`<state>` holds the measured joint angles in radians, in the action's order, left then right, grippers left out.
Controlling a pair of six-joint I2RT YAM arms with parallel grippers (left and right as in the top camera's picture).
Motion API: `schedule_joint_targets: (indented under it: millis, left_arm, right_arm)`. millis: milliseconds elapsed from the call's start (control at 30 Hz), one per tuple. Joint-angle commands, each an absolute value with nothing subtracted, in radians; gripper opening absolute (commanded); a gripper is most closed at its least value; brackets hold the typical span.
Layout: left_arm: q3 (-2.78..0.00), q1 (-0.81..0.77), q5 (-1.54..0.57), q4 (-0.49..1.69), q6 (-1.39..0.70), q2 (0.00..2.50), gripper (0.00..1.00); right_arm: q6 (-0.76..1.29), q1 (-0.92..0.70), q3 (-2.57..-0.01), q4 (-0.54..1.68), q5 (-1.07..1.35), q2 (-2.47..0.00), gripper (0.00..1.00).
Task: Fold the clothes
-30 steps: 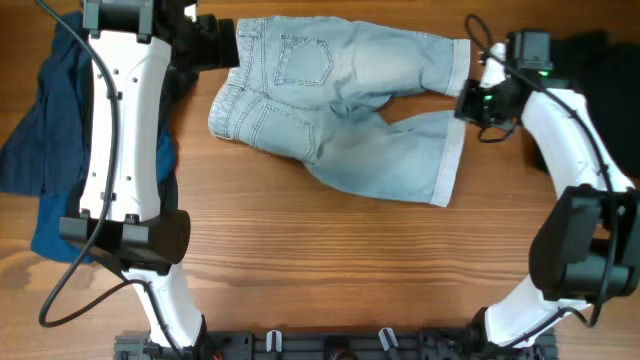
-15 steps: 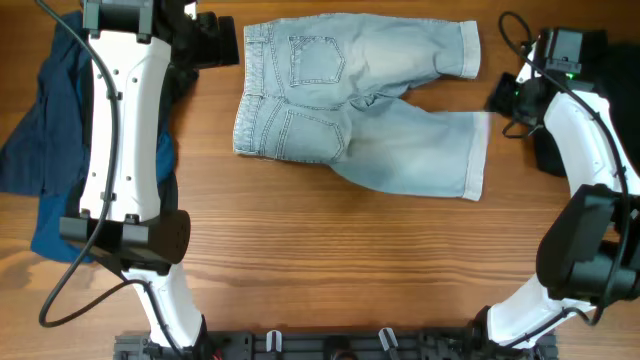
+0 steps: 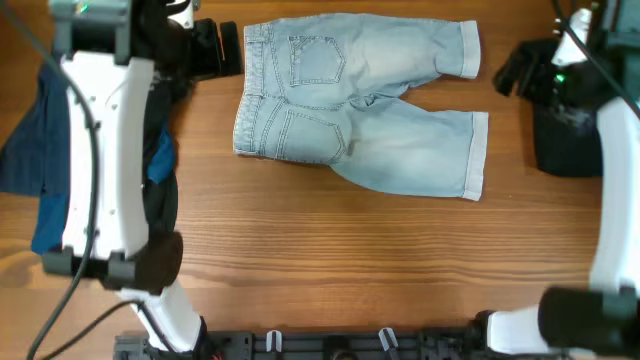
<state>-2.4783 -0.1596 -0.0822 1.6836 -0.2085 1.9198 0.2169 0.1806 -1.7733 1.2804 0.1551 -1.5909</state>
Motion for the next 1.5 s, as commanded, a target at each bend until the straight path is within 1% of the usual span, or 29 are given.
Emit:
schedule_joint_targets:
  millis: [0,133,267,367,433,533,567,600,700,800,1000,1133,1300,1333,1467]
  left_arm:
    - [-2.419,-0.2,-0.163,1.685,-0.233,1.894,1.0]
    - [-2.261,-0.224,-0.158,1.684,-0.233,1.894,1.0]
    - [-2.073,-0.227,-0.106,1.676,-0.298,1.881,1.0]
    - [-1.923,-0.224,-0.093,1.604,-0.327,1.843,1.0]
    - [-1.802,-0.224,-0.096,1.513,-0.353,1.805,1.0]
    - [-1.604,-0.224,-0.097,1.317,-0.356,1.755,1.0]
    - [-1.538,-0.224,-0.109,1.238,-0.343,1.746,1.0]
    - [-1.477,-0.224,-0.135,1.156,-0.31,1.744,1.0]
    - [-1.322,-0.224,-0.188,0.948,-0.24,1.748,1.0]
    - [-1.198,-0.215,-0.189,0.778,-0.183,1.748,1.0]
    - [-1.073,-0.139,-0.186,0.58,-0.087,1.749,1.0]
    - [-1.008,-0.084,-0.183,0.462,-0.051,1.75,1.0]
    - [-0.986,-0.068,-0.238,0.357,0.013,1.751,1.0]
    - [-0.985,-0.072,-0.254,0.352,0.03,1.754,0.99]
    - [-0.985,-0.081,-0.266,0.326,0.049,1.794,0.9]
  right_arm:
    - [0.237,0.183,-1.78,1.373,0.139,-1.549,1.0]
    - [0.224,0.183,-1.752,1.443,0.139,-1.548,1.0]
    - [0.22,0.183,-1.687,1.441,0.147,-1.548,1.0]
    - [0.216,0.183,-1.628,1.413,0.176,-1.548,1.0]
    - [0.209,0.183,-1.579,1.383,0.207,-1.548,1.0]
    - [0.204,0.182,-1.474,1.304,0.246,-1.548,0.99]
    - [0.181,0.179,-1.438,1.269,0.262,-1.548,0.96]
    - [0.171,0.173,-1.406,1.238,0.269,-1.546,0.95]
    - [0.157,0.15,-1.354,1.188,0.271,-1.546,0.95]
    - [0.127,0.121,-1.341,1.165,0.27,-1.546,0.95]
    - [0.12,0.089,-1.326,1.155,0.26,-1.546,0.94]
    - [0.133,0.086,-1.307,1.143,0.256,-1.546,0.91]
    - [0.142,0.086,-1.273,1.107,0.256,-1.546,0.91]
    - [0.148,0.086,-1.267,1.103,0.255,-1.546,0.91]
    - [0.157,0.086,-1.263,1.088,0.248,-1.547,0.91]
